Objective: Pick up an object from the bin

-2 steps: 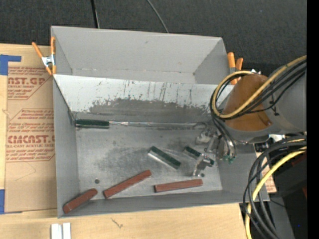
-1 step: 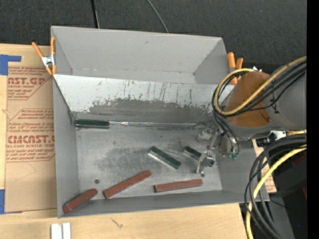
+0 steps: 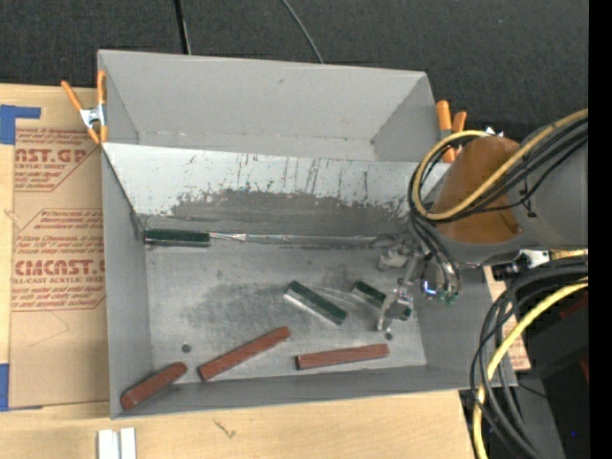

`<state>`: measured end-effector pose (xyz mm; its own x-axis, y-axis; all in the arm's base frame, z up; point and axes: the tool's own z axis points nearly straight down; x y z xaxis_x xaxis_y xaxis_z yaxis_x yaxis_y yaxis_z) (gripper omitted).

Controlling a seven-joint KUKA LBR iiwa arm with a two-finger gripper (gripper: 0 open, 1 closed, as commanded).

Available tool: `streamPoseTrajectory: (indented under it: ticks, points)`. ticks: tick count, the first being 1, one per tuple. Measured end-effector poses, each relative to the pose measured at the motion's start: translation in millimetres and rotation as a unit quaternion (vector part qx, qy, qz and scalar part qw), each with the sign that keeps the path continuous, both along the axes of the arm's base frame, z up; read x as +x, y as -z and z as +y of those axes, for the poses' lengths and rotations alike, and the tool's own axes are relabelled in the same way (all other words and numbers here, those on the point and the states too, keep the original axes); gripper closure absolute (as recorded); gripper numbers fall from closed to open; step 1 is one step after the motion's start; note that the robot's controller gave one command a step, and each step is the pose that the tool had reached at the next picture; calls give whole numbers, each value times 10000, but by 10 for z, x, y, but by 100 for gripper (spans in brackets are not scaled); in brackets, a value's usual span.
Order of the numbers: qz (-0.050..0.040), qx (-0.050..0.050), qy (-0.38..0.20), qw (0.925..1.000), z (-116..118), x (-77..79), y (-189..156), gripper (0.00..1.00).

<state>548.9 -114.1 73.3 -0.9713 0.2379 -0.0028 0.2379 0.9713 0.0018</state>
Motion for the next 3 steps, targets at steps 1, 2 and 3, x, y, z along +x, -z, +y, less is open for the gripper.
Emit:
streamPoseTrajectory:
  ticks: [1,2,3]
  points:
    - [-14,-15,62,10000,35,-11,-29,100]
    - [-14,-16,61,10000,35,-11,-29,100]
    - [28,-6,58,10000,40,-31,-70,100]
